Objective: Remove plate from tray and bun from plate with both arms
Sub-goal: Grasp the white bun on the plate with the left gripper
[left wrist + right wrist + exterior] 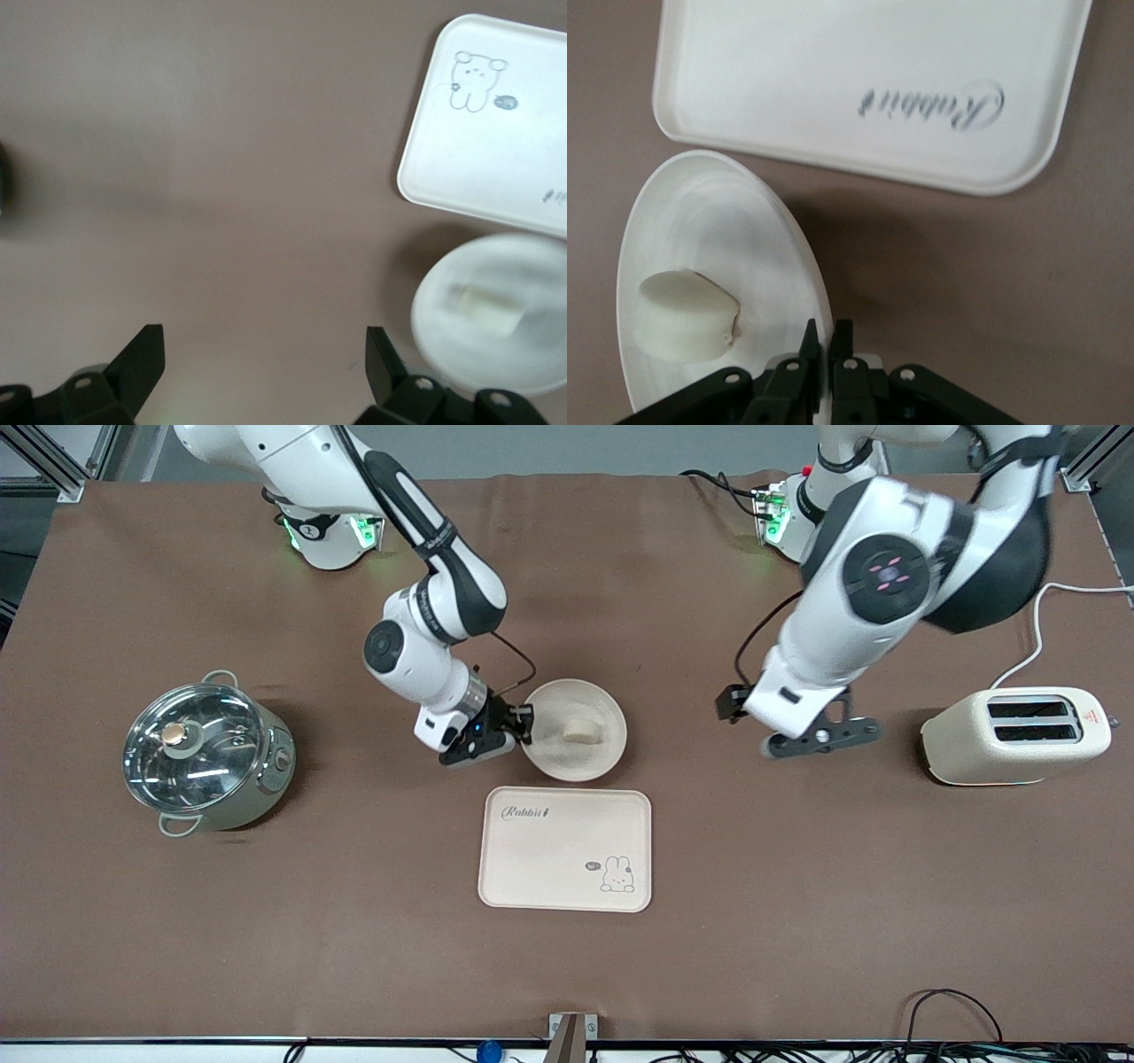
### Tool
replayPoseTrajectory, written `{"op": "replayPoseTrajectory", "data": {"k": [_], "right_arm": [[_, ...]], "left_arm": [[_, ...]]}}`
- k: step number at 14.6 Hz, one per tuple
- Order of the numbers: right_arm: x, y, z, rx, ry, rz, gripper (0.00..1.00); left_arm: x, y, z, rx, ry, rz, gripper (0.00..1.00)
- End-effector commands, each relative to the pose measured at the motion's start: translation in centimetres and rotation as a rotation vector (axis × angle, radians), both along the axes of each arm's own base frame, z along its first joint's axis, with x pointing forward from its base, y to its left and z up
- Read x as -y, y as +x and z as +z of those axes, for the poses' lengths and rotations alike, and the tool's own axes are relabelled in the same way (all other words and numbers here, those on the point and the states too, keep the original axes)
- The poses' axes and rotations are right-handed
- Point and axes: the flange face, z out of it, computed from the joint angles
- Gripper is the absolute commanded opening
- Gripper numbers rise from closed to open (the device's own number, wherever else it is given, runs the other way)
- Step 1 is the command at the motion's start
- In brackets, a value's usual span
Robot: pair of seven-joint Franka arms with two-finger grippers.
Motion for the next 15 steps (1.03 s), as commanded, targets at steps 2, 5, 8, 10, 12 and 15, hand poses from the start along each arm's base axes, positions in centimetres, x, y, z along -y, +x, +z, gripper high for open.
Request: {"op": "replayPoseTrajectory", "data": {"k": [2, 5, 8, 10, 12, 15], "right_arm": [[0.5, -3.3, -1.0, 0.065, -0.028, 0.010, 0.00], [1.1, -3.2, -1.3, 0.068, -0.033, -0.003, 0.36], [1.3, -2.9, -1.5, 0.066, -0.035, -0.008, 0.62], [2.2, -1.9, -1.3, 0.070, -0.031, -0.032, 0.86], [2.3, -1.2, -0.7, 0.075, -0.021, -0.059, 1.00], [3.6, 1.1, 1.1, 0.079, 0.009, -0.164, 1.00]], "left_arm": [[4.4, -1.1, -7.3, 0.007, 0.020, 0.194, 1.00], [8.0, -2.3, -12.9, 0.034, 0.002, 0.352, 1.00], [12.2, -4.6, -16.7, 0.031, 0.010, 0.530, 1.00], [14.7, -6.2, -18.4, 0.032, 0.007, 0.599, 1.00], [16.5, -7.4, -19.9, 0.037, 0.001, 0.675, 1.00], [19.3, -9.3, -22.0, 0.048, -0.029, 0.773, 1.00]]}}
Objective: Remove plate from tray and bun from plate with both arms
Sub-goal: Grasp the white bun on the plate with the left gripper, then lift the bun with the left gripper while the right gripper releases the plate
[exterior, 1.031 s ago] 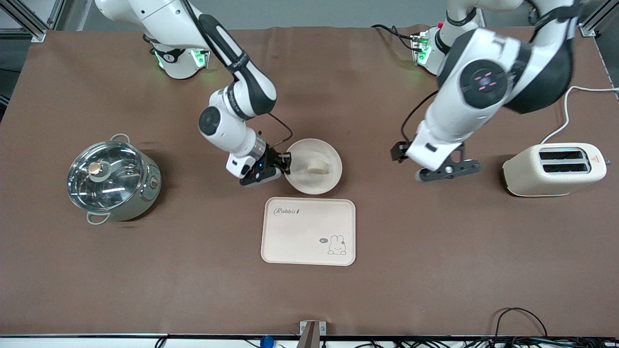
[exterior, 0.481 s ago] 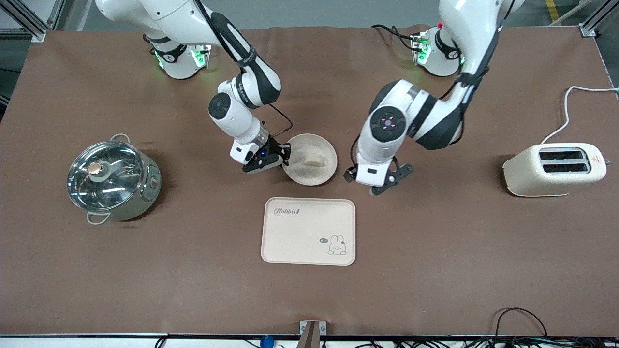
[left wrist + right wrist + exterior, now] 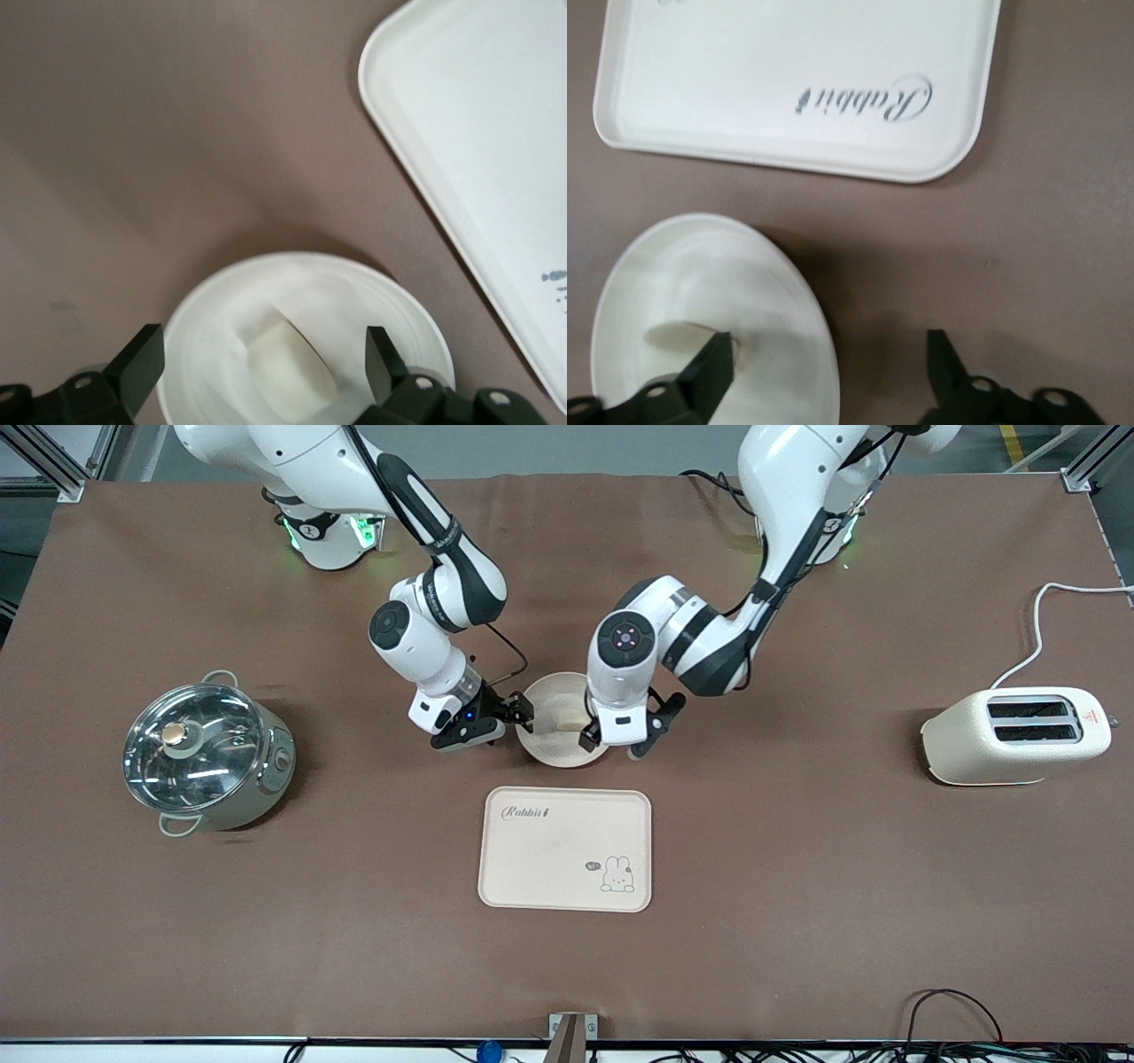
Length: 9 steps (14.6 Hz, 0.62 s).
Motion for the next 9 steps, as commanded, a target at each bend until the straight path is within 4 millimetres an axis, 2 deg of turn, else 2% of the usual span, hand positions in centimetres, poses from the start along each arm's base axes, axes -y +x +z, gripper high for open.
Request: {"op": "replayPoseTrajectory", "data": {"k": [1, 4, 6, 8, 9], "right_arm": [[2.9, 2.4, 3.1, 0.015, 0.042, -0.104, 1.00], [7.6, 5.2, 7.5, 0.032, 0.075, -0.157, 1.00], [12.5, 6.9, 11.1, 0.006, 0.099, -0.184, 1.00], [19.1, 8.2, 14.4, 0.004, 0.098, -0.170, 1.00], [23.4, 8.7, 15.9, -0.020, 0.069, -0.143, 1.00]], "left_arm": [[2.4, -1.5, -1.8, 0.022, -0.029, 0.099, 0.99], [3.4, -2.8, -4.0, 0.011, -0.018, 0.128, 0.95], [3.8, -3.3, -5.3, 0.008, -0.022, 0.126, 0.89], [4.0, -3.5, -6.2, 0.010, -0.028, 0.128, 0.81], [4.1, -3.7, -6.4, 0.009, -0.027, 0.125, 0.77]]}}
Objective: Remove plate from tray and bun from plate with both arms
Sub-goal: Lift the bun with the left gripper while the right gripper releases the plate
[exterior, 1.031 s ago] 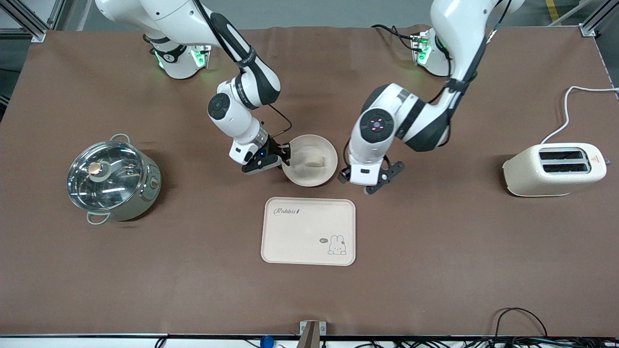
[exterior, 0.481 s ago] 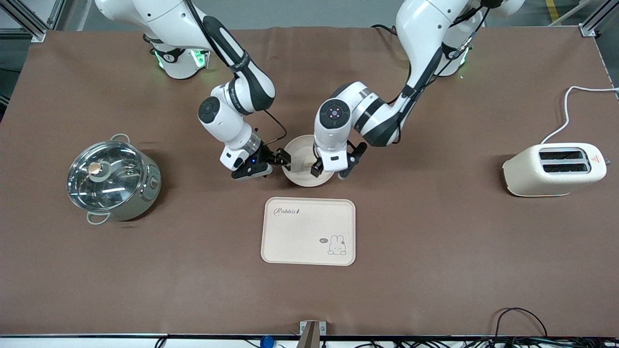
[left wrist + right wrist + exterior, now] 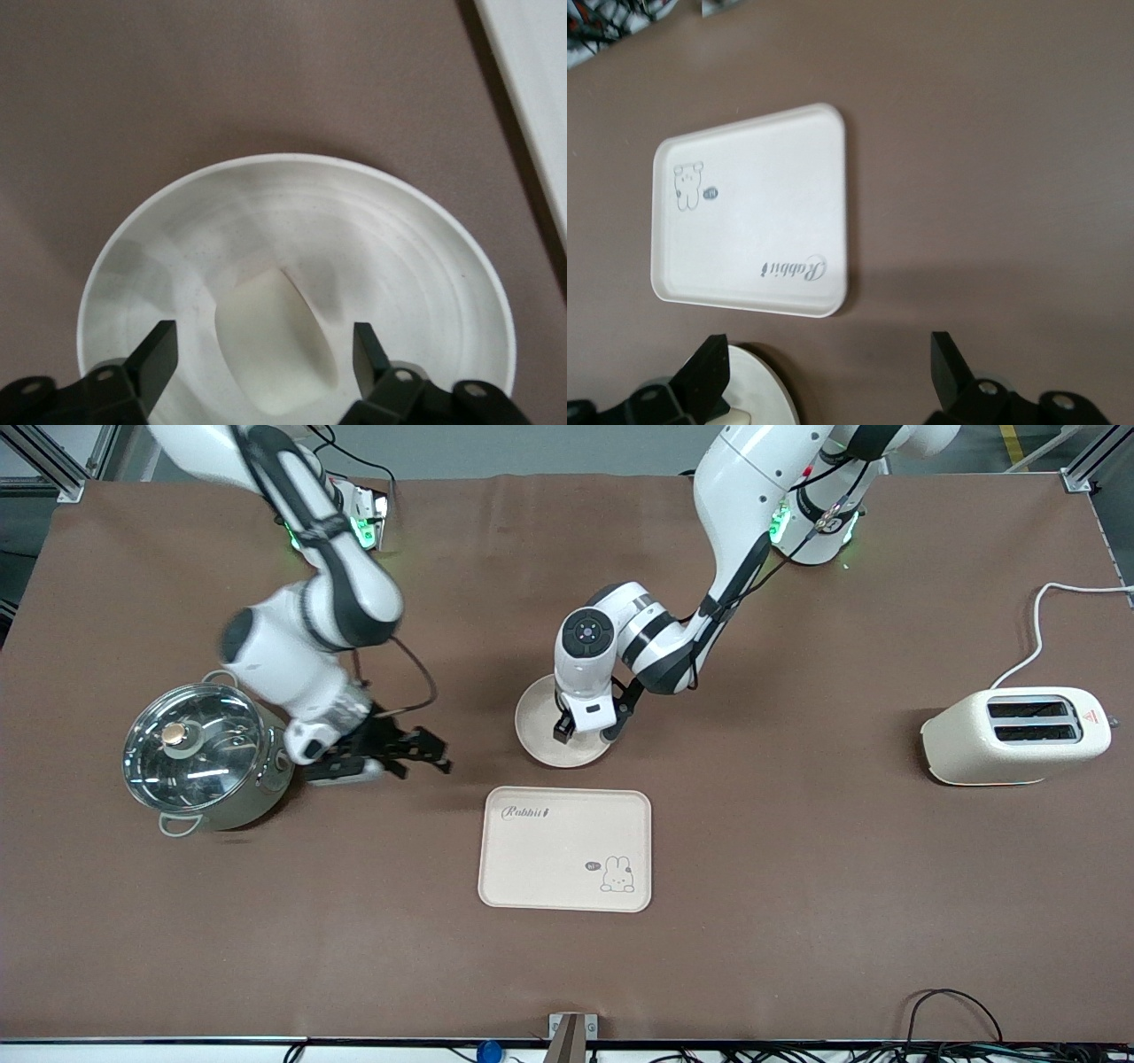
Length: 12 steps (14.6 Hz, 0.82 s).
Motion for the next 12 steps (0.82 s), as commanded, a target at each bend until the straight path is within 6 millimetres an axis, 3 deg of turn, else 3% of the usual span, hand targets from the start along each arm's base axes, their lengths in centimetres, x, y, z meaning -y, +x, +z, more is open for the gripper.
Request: {"op": "replayPoseTrajectory", "data": {"k": [1, 2, 5, 7, 8, 10, 12], "right_arm": [[9.9, -0.1, 5.2, -0.041, -0.064, 0.065, 1.00], [12.8, -0.1, 7.5, -0.077, -0.089, 0.085, 1.00], [18.8, -0.1, 13.7, -0.151, -0.139, 0.109, 1.00], [20.5, -0.1, 18.8, -0.186, -0.230, 0.157, 1.00], [21.1, -0.2, 21.2, -0.189, -0.296, 0.171, 1.00], [22.1, -0.6, 24.5, -0.178, -0.390, 0.175, 1.00], [23.3, -2.0, 28.0, -0.144, -0.441, 0.160, 1.00]], "left_arm": [[0.4, -0.2, -0.4, 0.007, -0.002, 0.008, 0.70], [0.6, -0.6, -0.5, 0.006, -0.002, 0.002, 0.62], [0.7, -0.5, -0.6, 0.006, -0.001, -0.005, 0.36], [0.5, 0.1, 0.2, 0.016, 0.000, -0.014, 0.26], [0.0, 0.8, 1.7, 0.025, 0.002, -0.012, 0.22], [-1.8, 3.0, 5.3, 0.025, 0.023, -0.034, 0.21], [-7.8, 7.5, 8.7, 0.003, 0.056, -0.032, 0.23]]}}
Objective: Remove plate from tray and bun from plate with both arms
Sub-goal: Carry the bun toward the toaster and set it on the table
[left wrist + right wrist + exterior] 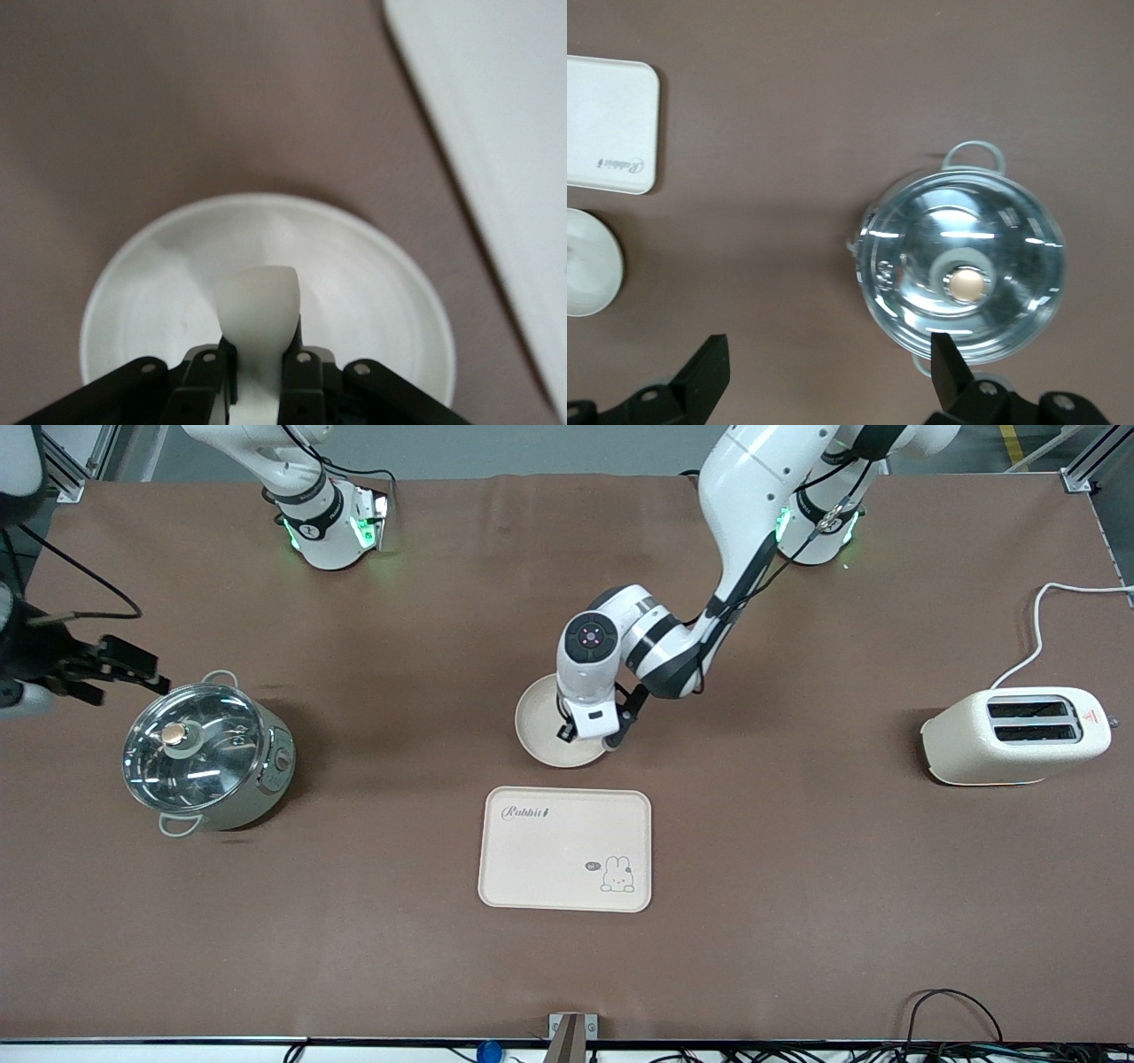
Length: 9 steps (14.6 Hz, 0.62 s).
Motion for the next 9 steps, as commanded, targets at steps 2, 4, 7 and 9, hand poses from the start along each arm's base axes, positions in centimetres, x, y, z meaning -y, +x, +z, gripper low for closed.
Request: {"op": "replayPoseTrajectory", "data": {"k": [2, 4, 7, 9], "right_arm": [[0.9, -1.8, 5.9, 0.042, -0.132, 0.005, 1.00], [0.8, -1.7, 6.7, 0.048, -0.151, -0.002, 1.00], [0.5, -1.7, 6.5, 0.042, -0.149, 0.000, 1.00], [0.7, -1.7, 6.3, 0.037, -0.147, -0.002, 1.00]], "left_arm": [[-11.9, 7.9, 5.5, -0.020, 0.042, -0.037, 0.23], [-17.9, 11.3, 5.5, -0.024, 0.037, -0.054, 0.26], [-27.7, 14.5, 3.5, -0.076, 0.029, -0.146, 0.26], [-31.6, 15.5, 1.2, -0.105, 0.032, -0.179, 0.27]]}}
